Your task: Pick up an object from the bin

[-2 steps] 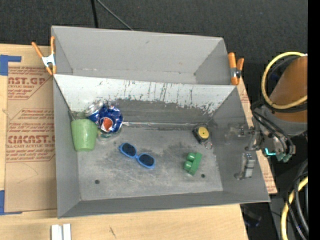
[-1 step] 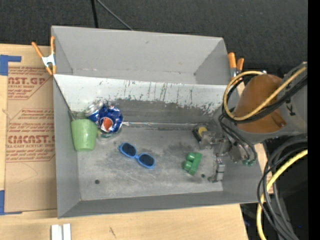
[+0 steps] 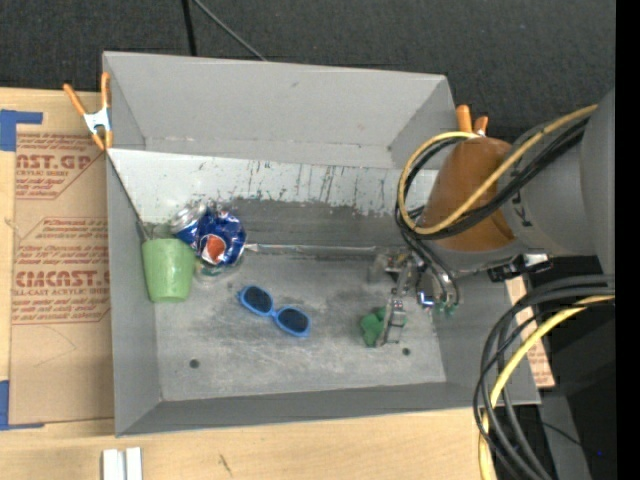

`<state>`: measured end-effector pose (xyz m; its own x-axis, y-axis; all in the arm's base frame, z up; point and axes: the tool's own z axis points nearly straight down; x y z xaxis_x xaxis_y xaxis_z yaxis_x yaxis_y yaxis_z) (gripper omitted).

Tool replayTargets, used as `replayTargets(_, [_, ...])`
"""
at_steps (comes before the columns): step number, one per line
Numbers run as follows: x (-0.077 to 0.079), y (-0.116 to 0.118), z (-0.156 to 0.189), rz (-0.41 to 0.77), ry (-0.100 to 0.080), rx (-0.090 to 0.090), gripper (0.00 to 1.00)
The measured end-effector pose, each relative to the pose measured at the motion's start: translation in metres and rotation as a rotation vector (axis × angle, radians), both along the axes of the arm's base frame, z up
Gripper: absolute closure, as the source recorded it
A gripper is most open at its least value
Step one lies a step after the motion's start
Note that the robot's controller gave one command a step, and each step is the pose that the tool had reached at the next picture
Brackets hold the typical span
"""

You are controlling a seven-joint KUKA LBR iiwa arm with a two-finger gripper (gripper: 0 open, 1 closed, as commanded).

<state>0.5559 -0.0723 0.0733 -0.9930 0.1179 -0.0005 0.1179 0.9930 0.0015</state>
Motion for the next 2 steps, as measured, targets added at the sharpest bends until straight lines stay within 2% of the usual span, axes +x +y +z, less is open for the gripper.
replayTargets(1, [-0.046, -0.035, -0.004, 0.152, 0.003, -0.002, 0.00])
replayTargets(2, [-0.059, 0.011, -0.004, -0.060, 0.003, 0.001, 0.00])
